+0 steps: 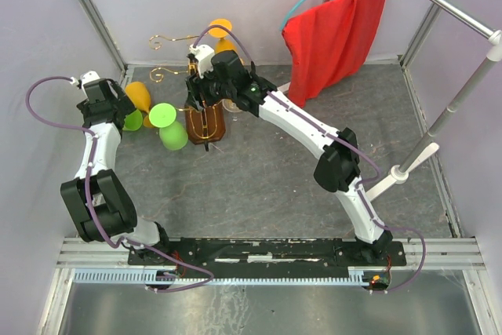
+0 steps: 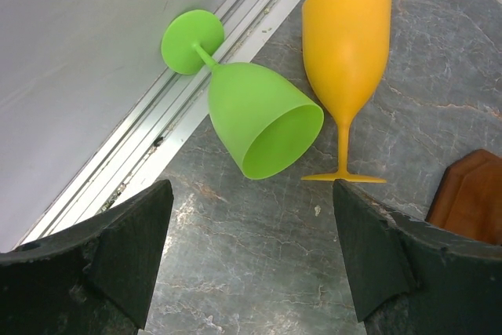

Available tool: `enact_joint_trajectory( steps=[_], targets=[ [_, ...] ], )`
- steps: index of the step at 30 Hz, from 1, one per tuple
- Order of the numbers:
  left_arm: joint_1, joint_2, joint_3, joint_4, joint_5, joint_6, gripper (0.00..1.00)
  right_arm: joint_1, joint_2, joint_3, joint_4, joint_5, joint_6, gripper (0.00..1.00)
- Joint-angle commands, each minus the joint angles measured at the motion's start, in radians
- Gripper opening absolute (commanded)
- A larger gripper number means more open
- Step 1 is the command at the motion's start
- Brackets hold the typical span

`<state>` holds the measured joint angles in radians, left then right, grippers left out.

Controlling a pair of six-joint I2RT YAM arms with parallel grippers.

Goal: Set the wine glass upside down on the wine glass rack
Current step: Adjust the wine rack at the center of the board.

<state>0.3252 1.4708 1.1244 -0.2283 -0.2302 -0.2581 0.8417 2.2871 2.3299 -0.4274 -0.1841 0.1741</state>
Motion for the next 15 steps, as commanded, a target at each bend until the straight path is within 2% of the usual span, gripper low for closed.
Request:
enact_joint_trajectory(
  steps=[1,8,15],
  targets=[
    [0.005,-0.028,0.02,0.048,0.015,-0.035,0.89,0.003,-0.068,0.004,-0.141,-0.021,-0.066,0.68],
    [0.006,-0.029,0.022,0.046,0.022,-0.041,0.89,0.004,-0.133,-0.072,-0.177,-0.024,-0.072,0.61],
    [0.006,-0.035,0.02,0.045,0.025,-0.041,0.89,0.003,-0.159,-0.076,-0.217,-0.038,-0.069,0.56]
  ],
)
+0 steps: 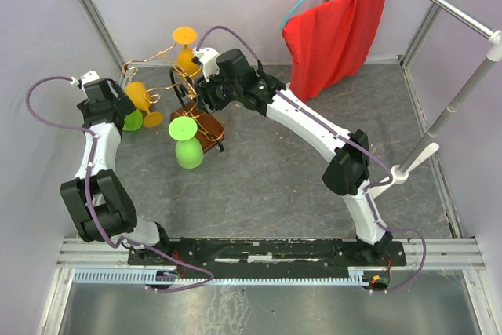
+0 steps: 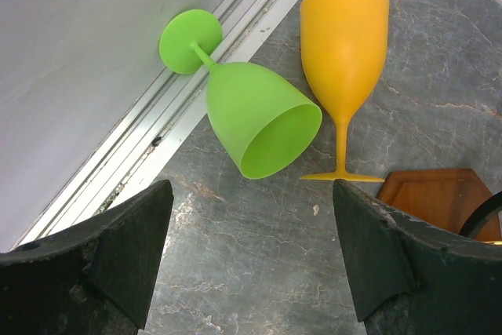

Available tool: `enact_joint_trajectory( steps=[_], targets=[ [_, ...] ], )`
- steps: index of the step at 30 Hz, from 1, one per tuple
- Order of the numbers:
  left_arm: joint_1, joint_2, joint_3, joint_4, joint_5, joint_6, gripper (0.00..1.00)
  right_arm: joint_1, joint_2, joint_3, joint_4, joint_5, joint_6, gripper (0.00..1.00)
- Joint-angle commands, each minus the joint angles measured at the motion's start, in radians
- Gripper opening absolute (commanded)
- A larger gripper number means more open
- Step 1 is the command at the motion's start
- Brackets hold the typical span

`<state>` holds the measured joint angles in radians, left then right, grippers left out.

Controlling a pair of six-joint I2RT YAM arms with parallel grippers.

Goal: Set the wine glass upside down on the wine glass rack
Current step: Adjust the wine rack at the center of the board.

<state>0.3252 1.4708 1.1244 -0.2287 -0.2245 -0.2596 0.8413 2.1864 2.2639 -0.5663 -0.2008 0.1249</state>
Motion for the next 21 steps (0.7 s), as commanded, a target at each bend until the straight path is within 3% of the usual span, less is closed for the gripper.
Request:
enact_joint_trajectory(
  steps=[1,13,21],
  targets=[
    [0.005,-0.035,0.02,0.046,0.02,-0.04,0.89,0.004,-0.062,-0.011,-0.082,-0.022,-0.018,0.56],
    [0.005,-0.036,0.011,0.054,0.025,-0.044,0.89,0.005,-0.106,-0.042,-0.117,-0.037,0.002,0.5],
    [0.005,-0.029,0.007,0.058,0.02,-0.046,0.9,0.006,-0.144,-0.058,-0.077,0.033,-0.019,0.6]
  ],
)
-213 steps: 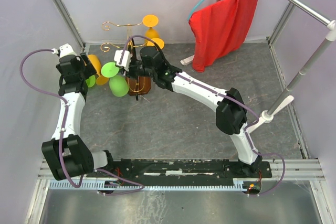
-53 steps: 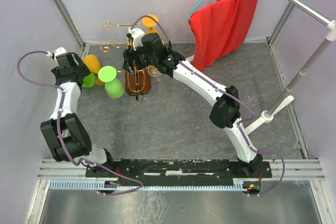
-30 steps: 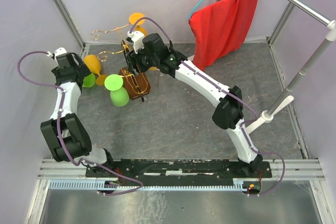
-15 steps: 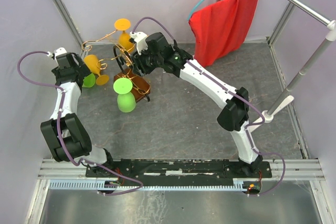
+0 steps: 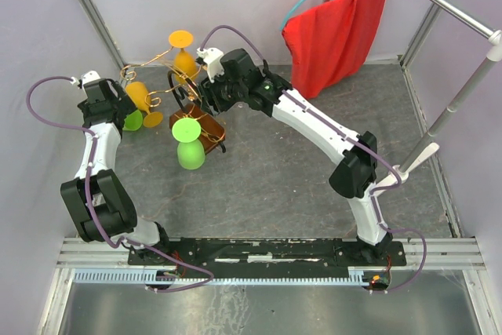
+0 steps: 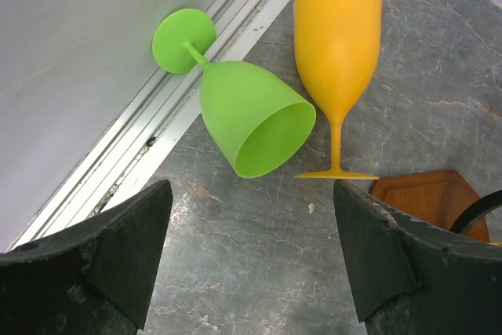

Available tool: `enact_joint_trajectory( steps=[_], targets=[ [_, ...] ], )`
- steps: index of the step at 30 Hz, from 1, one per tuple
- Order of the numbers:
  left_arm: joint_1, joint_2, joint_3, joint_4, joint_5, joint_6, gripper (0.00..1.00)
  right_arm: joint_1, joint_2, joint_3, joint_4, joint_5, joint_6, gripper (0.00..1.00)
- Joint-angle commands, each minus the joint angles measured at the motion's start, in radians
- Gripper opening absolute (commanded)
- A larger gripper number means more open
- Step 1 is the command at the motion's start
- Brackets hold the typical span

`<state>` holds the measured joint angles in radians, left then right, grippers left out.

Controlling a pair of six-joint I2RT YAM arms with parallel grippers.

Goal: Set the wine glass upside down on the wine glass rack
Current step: Adjust the wine rack at the center of the board.

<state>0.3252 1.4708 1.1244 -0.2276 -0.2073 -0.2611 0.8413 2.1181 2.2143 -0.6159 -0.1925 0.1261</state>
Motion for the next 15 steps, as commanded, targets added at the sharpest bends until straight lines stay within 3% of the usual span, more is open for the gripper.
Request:
enact_joint_trajectory(
  steps=[1,7,15],
  targets=[
    [0.005,-0.029,0.009,0.055,0.002,-0.044,0.9,0.005,-0.083,-0.012,-0.019,0.033,-0.024,0.61],
    [0.005,-0.025,0.015,0.052,-0.013,-0.037,0.9,0.005,-0.099,0.007,-0.024,0.047,-0.046,0.64],
    [0.021,0.017,0.031,0.037,-0.026,-0.03,0.93,0.005,-0.147,-0.012,0.017,0.099,-0.058,0.79]
  ],
)
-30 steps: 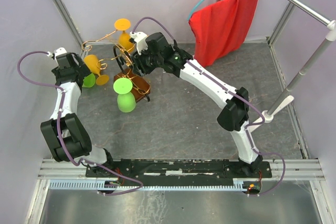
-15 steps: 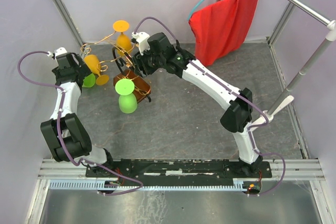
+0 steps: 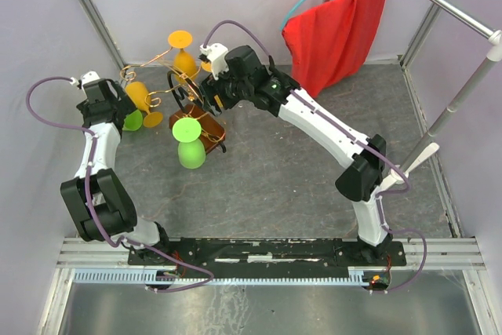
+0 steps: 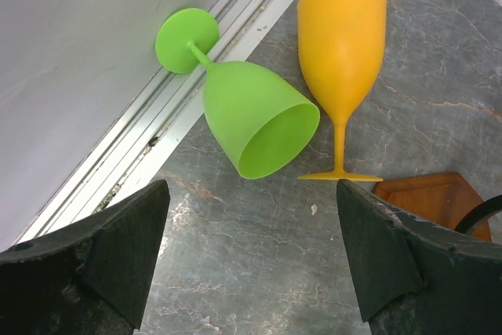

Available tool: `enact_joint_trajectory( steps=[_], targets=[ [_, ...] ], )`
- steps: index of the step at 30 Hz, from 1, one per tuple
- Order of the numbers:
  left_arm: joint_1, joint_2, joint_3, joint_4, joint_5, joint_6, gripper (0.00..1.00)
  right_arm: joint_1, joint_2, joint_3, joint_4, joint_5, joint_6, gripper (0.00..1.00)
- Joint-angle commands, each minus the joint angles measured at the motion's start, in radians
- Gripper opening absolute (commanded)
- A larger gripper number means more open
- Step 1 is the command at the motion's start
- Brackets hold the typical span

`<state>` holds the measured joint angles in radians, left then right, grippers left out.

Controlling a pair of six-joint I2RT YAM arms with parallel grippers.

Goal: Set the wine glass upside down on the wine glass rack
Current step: Adjust the wine rack at the center of the board.

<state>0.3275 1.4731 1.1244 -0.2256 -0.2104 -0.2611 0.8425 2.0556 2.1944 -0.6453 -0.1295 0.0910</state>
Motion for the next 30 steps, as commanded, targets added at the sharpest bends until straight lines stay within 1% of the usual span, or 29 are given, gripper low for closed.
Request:
enact_joint_trajectory(
  steps=[1,6,10,13,16,18,24,30],
  targets=[
    [0.023,0.02,0.034,0.034,-0.024,-0.03,0.94,0.004,-0.09,0.009,0.05,0.043,-0.025,0.8],
    [0.07,0.049,0.057,0.014,-0.014,-0.042,0.96,0.004,-0.135,0.006,0.073,0.078,-0.03,0.87],
    [0.107,0.088,0.084,0.003,0.012,-0.028,0.97,0.004,-0.183,-0.007,0.08,0.128,-0.021,0.89],
    [0.12,0.123,0.106,0.007,0.07,0.008,0.97,0.004,-0.236,-0.051,0.096,0.15,-0.017,0.9],
    [0.121,0.168,0.146,-0.004,0.122,0.05,0.97,0.004,-0.288,-0.122,0.126,0.162,-0.018,0.91],
    [0.119,0.188,0.164,-0.013,0.128,0.072,0.98,0.002,-0.319,-0.176,0.145,0.174,-0.019,0.92],
    [0.103,0.181,0.14,0.029,0.161,0.168,1.0,-0.003,-0.348,-0.245,0.153,0.2,-0.038,0.92],
    [0.05,0.205,0.123,0.028,0.079,0.264,1.0,-0.01,-0.337,-0.247,0.144,0.206,-0.071,0.93]
  ],
)
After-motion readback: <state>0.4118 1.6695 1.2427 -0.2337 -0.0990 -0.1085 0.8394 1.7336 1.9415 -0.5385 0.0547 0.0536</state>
